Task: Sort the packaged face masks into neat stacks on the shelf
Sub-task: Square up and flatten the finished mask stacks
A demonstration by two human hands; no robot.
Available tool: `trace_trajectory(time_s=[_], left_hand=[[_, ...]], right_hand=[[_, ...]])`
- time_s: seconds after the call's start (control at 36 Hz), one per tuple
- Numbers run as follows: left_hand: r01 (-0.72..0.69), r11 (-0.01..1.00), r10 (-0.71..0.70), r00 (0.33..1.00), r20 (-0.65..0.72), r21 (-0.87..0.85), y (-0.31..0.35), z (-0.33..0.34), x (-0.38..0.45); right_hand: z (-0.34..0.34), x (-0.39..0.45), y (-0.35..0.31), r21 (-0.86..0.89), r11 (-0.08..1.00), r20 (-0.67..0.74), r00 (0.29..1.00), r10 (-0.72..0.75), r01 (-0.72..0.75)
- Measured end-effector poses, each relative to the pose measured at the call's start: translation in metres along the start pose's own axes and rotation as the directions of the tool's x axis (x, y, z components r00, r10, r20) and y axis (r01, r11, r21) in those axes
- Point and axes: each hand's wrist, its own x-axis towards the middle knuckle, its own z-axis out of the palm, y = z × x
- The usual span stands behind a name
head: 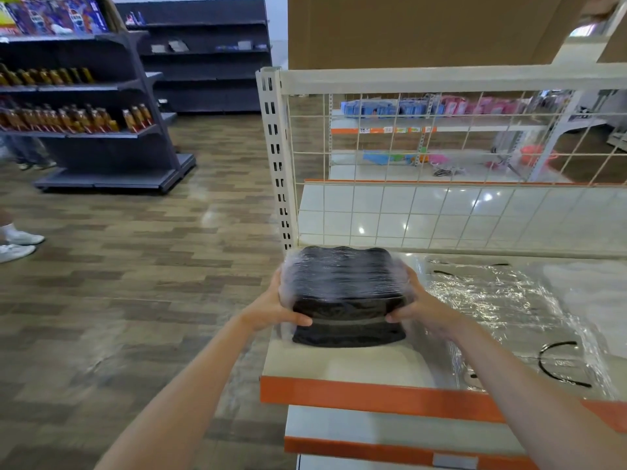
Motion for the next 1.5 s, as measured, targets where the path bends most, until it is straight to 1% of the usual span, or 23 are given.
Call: trace_trajectory(time_s=[0.11, 0.22, 0.36, 0.44, 0.56, 0.69, 0.75, 0.83, 0.89, 1.0, 1.11, 1.17, 1.22, 1.33, 1.42, 1.5], left_hand=[[0.040, 0.998, -0.040, 0.999, 0.008, 0.038, 0.007, -0.001, 0.003], [0.077, 0.994, -0.079, 0.997, 0.016, 0.071, 0.009, -0.003, 0.006], [0.086, 0.995, -0.086, 0.996, 0.010, 0.042, 0.009, -0.004, 0.007], [0.102, 0.994, -0.102, 0.995, -0.009, 0.023, 0.008, -0.004, 0.010], [0.090, 0.993, -0.089, 0.996, -0.021, 0.074, 0.009, -0.005, 0.016], [0.077, 0.992, -0.075, 0.997, -0.024, 0.104, 0.012, -0.005, 0.016], [0.085, 0.994, -0.085, 0.996, -0.011, 0.066, 0.010, -0.005, 0.016], [0.082, 0.997, -0.082, 0.996, -0.032, -0.015, 0.006, -0.006, 0.016], [0.067, 0.996, -0.070, 0.996, -0.053, -0.051, 0.003, -0.007, 0.016], [0.020, 0.998, -0.024, 0.997, -0.068, -0.062, 0.001, -0.009, 0.015], [0.031, 0.998, -0.033, 0.998, -0.052, -0.047, 0.002, -0.010, 0.015], [0.037, 0.999, -0.038, 0.998, -0.048, -0.016, 0.001, -0.009, 0.016], [0.038, 0.999, -0.037, 0.997, -0.073, 0.010, -0.001, -0.006, 0.018], [0.032, 0.998, -0.026, 0.993, -0.119, 0.052, -0.004, -0.003, 0.020], [0.025, 0.997, -0.016, 0.993, -0.114, 0.077, -0.005, -0.003, 0.021], [0.017, 0.993, -0.001, 0.991, -0.134, 0.119, -0.006, -0.001, 0.022]], right_hand=[[0.000, 0.003, -0.007, -0.057, 0.998, -0.009, 0.999, 0.038, -0.039], [-0.002, 0.004, -0.010, -0.045, 0.996, -0.011, 0.997, 0.077, -0.077], [-0.005, 0.015, -0.003, -0.062, 0.989, -0.011, 0.991, 0.131, -0.131], [-0.006, 0.020, -0.001, -0.108, 0.978, -0.008, 0.984, 0.179, -0.179], [-0.004, 0.023, -0.005, -0.150, 0.964, -0.049, 0.975, 0.215, -0.220], [-0.002, 0.026, -0.004, -0.140, 0.968, -0.072, 0.977, 0.201, -0.210], [-0.002, 0.026, -0.003, -0.128, 0.971, -0.071, 0.979, 0.193, -0.200], [-0.002, 0.025, -0.002, -0.113, 0.977, -0.058, 0.982, 0.178, -0.184], [-0.003, 0.023, 0.000, -0.060, 0.982, -0.058, 0.982, 0.177, -0.180], [-0.003, 0.020, 0.002, 0.050, 0.988, -0.066, 0.987, 0.147, -0.144], [-0.001, 0.018, 0.000, 0.109, 0.986, -0.069, 0.989, 0.131, -0.123], [0.001, 0.016, -0.001, 0.108, 0.987, -0.078, 0.989, 0.126, -0.117], [0.004, 0.017, 0.001, 0.104, 0.988, -0.095, 0.988, 0.123, -0.113], [0.008, 0.019, 0.003, 0.041, 0.992, -0.143, 0.982, 0.124, -0.120], [0.008, 0.020, 0.004, 0.019, 0.994, -0.157, 0.981, 0.114, -0.112], [0.008, 0.020, 0.002, -0.050, 0.992, -0.168, 0.980, 0.108, -0.118]])
